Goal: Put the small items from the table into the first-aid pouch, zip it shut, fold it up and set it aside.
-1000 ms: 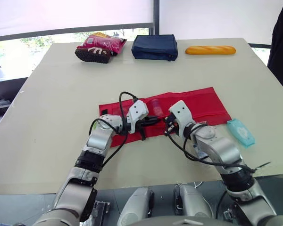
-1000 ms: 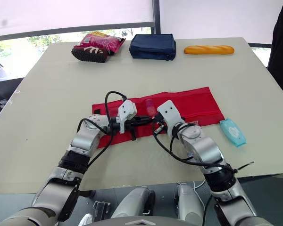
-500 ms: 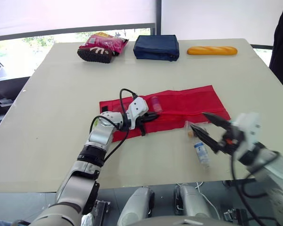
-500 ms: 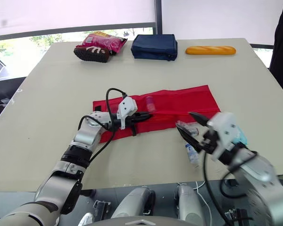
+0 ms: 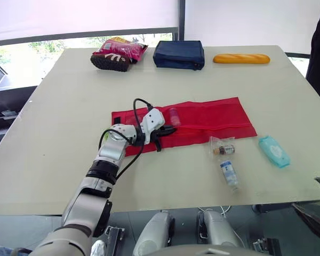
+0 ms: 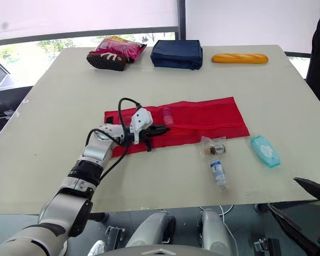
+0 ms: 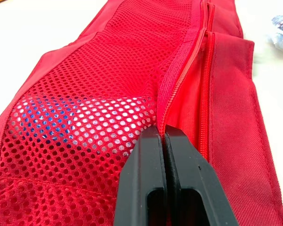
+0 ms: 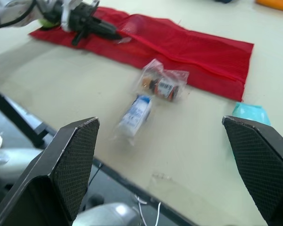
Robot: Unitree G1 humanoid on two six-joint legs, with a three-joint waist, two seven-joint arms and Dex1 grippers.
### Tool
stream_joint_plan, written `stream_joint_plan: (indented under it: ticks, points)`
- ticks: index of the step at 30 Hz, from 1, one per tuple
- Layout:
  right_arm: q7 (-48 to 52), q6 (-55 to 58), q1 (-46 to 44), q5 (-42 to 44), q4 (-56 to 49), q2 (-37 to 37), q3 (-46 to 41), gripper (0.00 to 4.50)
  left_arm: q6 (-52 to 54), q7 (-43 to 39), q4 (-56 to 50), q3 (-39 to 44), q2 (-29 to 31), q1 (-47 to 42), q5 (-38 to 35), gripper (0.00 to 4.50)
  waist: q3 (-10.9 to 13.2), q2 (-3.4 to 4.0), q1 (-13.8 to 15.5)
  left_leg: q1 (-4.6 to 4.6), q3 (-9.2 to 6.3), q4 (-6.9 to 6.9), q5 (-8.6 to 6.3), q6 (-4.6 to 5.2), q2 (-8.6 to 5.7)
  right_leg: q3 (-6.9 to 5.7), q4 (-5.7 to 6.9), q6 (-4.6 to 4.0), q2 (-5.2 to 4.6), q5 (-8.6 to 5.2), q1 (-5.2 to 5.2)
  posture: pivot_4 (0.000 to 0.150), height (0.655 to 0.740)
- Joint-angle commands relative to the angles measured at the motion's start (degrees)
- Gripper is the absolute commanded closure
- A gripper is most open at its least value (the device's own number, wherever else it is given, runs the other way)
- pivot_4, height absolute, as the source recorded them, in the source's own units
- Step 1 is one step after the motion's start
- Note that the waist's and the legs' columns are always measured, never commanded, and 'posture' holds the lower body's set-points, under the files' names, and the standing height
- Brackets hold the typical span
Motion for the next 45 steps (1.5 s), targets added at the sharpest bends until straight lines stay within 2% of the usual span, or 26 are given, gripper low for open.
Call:
stream_joint_plan:
  ticks: [1, 5, 8, 10, 12, 15, 19, 20, 25, 28, 31, 36, 37, 38, 39, 41, 45]
  points:
    - [1.8, -3.1, 1.3, 0.6, 1.0, -1.3, -2.4, 0.05, -1.4, -0.5, 1.0, 0.2, 0.0, -1.4, 0.5, 4.50, 0.0, 0.00, 0.0, -0.01, 0.00, 0.00, 0.00, 0.00, 0.00, 0.00, -0.01, 0.00, 0.00, 0.00, 0.00, 0.150, 0.7390]
    - [-0.1, -4.0, 1.0, 0.1, 0.2, -2.2, -0.8, 0.05, -1.7, -0.8, 1.7, 0.2, -0.2, -2.1, 0.7, 4.50, 0.0, 0.00, 0.2, -0.06, -0.02, -0.03, -0.01, 0.01, 0.00, -0.03, -0.09, 0.00, -0.04, 0.01, -0.01, 0.150, 0.7390]
    - [-2.0, -4.8, 0.5, -4.3, -0.8, -1.9, 2.6, 0.05, -1.9, -1.1, 1.8, 0.2, -0.1, -2.2, 0.8, 4.50, 0.0, -0.01, 0.3, -0.08, -0.04, -0.03, -0.01, 0.01, 0.00, -0.04, -0.11, -0.01, -0.05, 0.01, -0.01, 0.150, 0.7390]
    - [-5.7, -4.5, -0.5, -10.7, -1.7, -1.8, 6.9, 0.05, -2.0, -1.2, 1.7, 0.1, -0.1, -2.2, 0.8, 4.50, 0.0, -0.01, 0.3, -0.09, -0.03, -0.03, -0.01, 0.01, 0.00, -0.04, -0.12, 0.00, -0.06, 0.01, -0.01, 0.150, 0.7390]
    - [-10.8, -2.1, -1.6, -16.0, -3.5, -1.8, 13.1, 0.05, -2.1, -1.4, 1.4, 0.1, -0.1, -2.3, 0.9, 4.50, 0.0, -0.01, 0.4, -0.10, -0.04, -0.03, -0.01, 0.00, 0.00, -0.04, -0.13, 0.00, -0.06, 0.01, -0.02, 0.150, 0.7390]
    - [-20.3, 1.4, -7.0, -20.9, -6.6, -1.1, 28.4, 0.05, -2.1, -1.5, 0.5, -0.2, -0.2, -2.4, 1.0, 4.50, 0.0, 0.02, 0.5, -0.12, -0.04, -0.04, 0.00, -0.02, -0.01, -0.04, -0.12, -0.01, -0.06, 0.01, -0.05, 0.150, 0.7390]
    - [-32.0, 8.2, -13.4, -32.0, -6.2, 0.0, 45.2, 0.05, -1.2, -1.3, -1.2, -0.4, -0.7, -2.3, 1.0, 4.50, 0.0, 0.02, 0.7, -0.13, -0.07, -0.04, 0.13, -0.25, -0.02, -0.08, -0.13, -0.19, -0.07, 0.11, -0.05, 0.150, 0.7390]
    - [-34.8, 9.6, -15.3, -33.5, -5.5, 0.9, 49.0, 0.05, -0.9, -1.4, -1.7, -0.4, -0.9, -2.2, 1.0, 4.50, -0.1, -0.18, 0.8, -0.16, -0.05, -0.04, 0.15, -0.28, -0.07, -0.06, -0.13, -0.22, -0.09, 0.13, -0.06, 0.150, 0.7390]
    - [-42.3, 14.4, -21.6, -39.4, -2.7, 3.8, 61.6, 0.05, 0.1, -1.3, -2.9, -0.6, -1.3, -2.1, 1.0, 4.50, -0.1, -0.10, 1.3, -0.17, -0.08, -0.02, 0.17, -0.30, -0.08, -0.09, -0.13, -0.25, -0.07, 0.15, -0.08, 0.150, 0.7390]
    - [-45.8, 15.3, -24.4, -41.9, -0.1, 6.0, 66.0, 0.05, 0.4, -1.1, -3.1, -0.7, -1.6, -2.1, 1.1, 4.50, -0.1, -0.10, 1.3, -0.17, -0.09, -0.02, 0.17, -0.30, -0.09, -0.09, -0.13, -0.25, -0.07, 0.15, -0.07, 0.150, 0.7390]
    - [-47.8, 15.5, -25.7, -44.9, 2.3, 6.5, 68.6, 0.85, 0.5, -1.1, -3.1, -0.8, -1.7, -2.2, 1.1, 4.50, -0.1, -0.10, 1.3, -0.17, -0.08, -0.01, 0.17, -0.30, -0.10, -0.09, -0.13, -0.24, -0.06, 0.16, -0.07, 0.150, 0.7390]
    - [-48.4, 15.3, -25.6, -45.5, 1.8, 6.5, 66.5, 3.24, 0.0, -0.9, -1.8, -0.6, -1.8, -3.0, 1.2, 4.50, -0.1, -0.10, 1.3, -0.14, -0.09, -0.01, 0.18, -0.31, -0.11, -0.10, -0.12, -0.24, -0.03, 0.16, -0.06, 0.150, 0.7390]
    - [-48.1, 15.1, -25.4, -45.4, 1.4, 6.2, 65.9, 3.56, 0.0, -0.8, -1.5, -0.5, -1.8, -3.1, 1.2, 4.50, -0.1, -0.10, 1.2, -0.14, -0.09, 0.00, 0.18, -0.31, -0.11, -0.10, -0.12, -0.24, -0.03, 0.16, -0.05, 0.150, 0.7390]
    - [-47.6, 15.2, -25.1, -44.9, 0.4, 5.8, 65.0, 3.56, -0.1, -0.8, -1.4, -0.5, -1.9, -3.1, 1.2, 4.50, -0.1, -0.10, 1.3, -0.13, -0.09, 0.00, 0.18, -0.31, -0.11, -0.10, -0.12, -0.24, -0.03, 0.16, -0.04, 0.150, 0.7390]
    - [-46.9, 15.5, -25.0, -44.3, -0.6, 5.5, 64.1, 4.10, -0.2, -0.7, -1.2, -0.5, -1.9, -3.2, 1.2, 4.50, -0.1, -0.09, 1.3, -0.13, -0.09, 0.01, 0.18, -0.31, -0.11, -0.10, -0.11, -0.23, -0.02, 0.16, -0.04, 0.150, 0.7390]
    - [-46.0, 16.8, -25.4, -42.9, -2.3, 4.9, 62.9, 4.34, -0.3, -0.7, -0.7, -0.4, -2.0, -3.5, 1.2, 4.50, -0.1, -0.09, 1.2, -0.13, -0.09, 0.03, 0.18, -0.31, -0.12, -0.10, -0.11, -0.23, -0.02, 0.16, -0.04, 0.150, 0.7390]
    - [-44.5, 25.7, -33.6, -37.3, -6.6, 3.2, 61.8, 4.37, -0.7, -0.7, 0.1, -0.4, -2.3, -4.0, 1.1, 4.50, -0.1, -0.09, 1.0, -0.12, -0.10, 0.04, 0.19, -0.32, -0.10, -0.11, -0.09, -0.23, 0.01, 0.17, -0.04, 0.150, 0.7390]
